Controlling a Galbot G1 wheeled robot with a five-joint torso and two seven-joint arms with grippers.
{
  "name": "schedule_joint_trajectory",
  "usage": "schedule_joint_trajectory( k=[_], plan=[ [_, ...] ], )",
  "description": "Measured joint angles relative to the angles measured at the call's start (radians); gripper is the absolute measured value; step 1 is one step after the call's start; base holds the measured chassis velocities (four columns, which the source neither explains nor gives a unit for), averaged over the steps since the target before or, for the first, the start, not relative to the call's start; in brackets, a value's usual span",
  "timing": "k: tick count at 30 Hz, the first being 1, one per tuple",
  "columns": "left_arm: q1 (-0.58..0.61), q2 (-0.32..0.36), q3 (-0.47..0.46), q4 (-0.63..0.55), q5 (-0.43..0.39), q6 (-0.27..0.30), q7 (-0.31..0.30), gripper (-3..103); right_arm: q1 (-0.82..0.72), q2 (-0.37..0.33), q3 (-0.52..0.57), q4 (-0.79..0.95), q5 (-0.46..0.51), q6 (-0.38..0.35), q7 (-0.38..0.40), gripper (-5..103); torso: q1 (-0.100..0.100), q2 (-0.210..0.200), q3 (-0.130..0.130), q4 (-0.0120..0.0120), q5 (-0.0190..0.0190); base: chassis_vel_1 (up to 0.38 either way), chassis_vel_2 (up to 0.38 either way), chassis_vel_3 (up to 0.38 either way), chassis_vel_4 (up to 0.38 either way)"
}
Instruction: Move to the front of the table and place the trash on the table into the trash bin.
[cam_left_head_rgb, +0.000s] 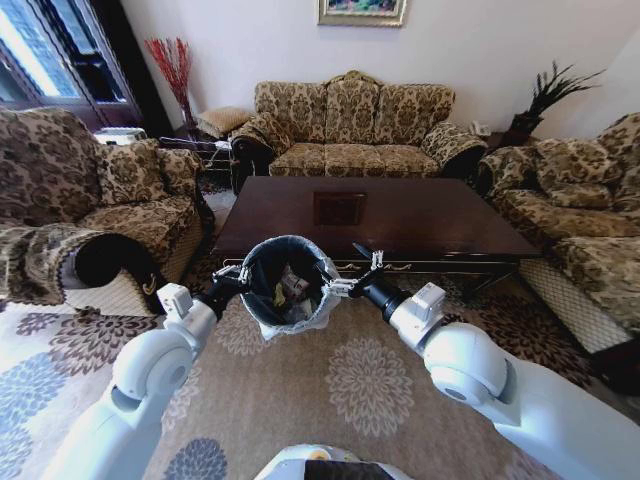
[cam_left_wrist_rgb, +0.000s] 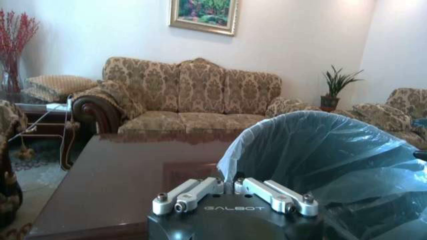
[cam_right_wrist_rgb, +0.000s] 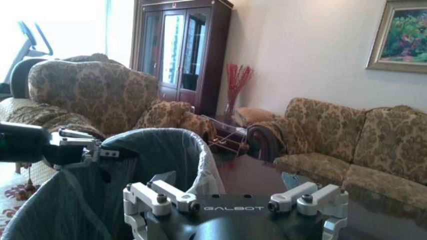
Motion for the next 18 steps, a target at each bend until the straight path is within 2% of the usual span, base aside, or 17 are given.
schedule_joint_trajectory(
  k=[14, 16, 17, 18],
  plan=[
    [0.003, -0.001, -0.001, -0.001, 0.007, -0.003, 0.002, 3, 0.001, -0.002, 0.006, 0.001, 0.005, 0.006, -0.001, 100, 0.0, 0.0, 0.0, -0.0002, 0.0003, 0.0, 0.0, 0.0, 0.0],
    [0.018, -0.006, -0.005, -0.009, 0.027, -0.016, 0.008, 3, 0.006, -0.014, 0.033, 0.008, 0.027, 0.035, -0.01, 100, 0.0, 0.0, 0.0, -0.0001, 0.0006, 0.0, 0.0, 0.0, 0.0],
    [0.037, -0.012, -0.012, -0.021, 0.053, -0.032, 0.016, 3, 0.014, -0.029, 0.069, 0.02, 0.052, 0.072, -0.019, 100, 0.0, 0.0, 0.0, -0.0006, 0.0005, 0.0, 0.0, 0.0, 0.0],
    [0.067, -0.021, -0.022, -0.036, 0.09, -0.058, 0.03, 3, 0.026, -0.048, 0.115, 0.037, 0.084, 0.119, -0.032, 100, 0.0, 0.0, 0.0, 0.0005, -0.001, 0.0, 0.0, 0.0, 0.0]
  ],
)
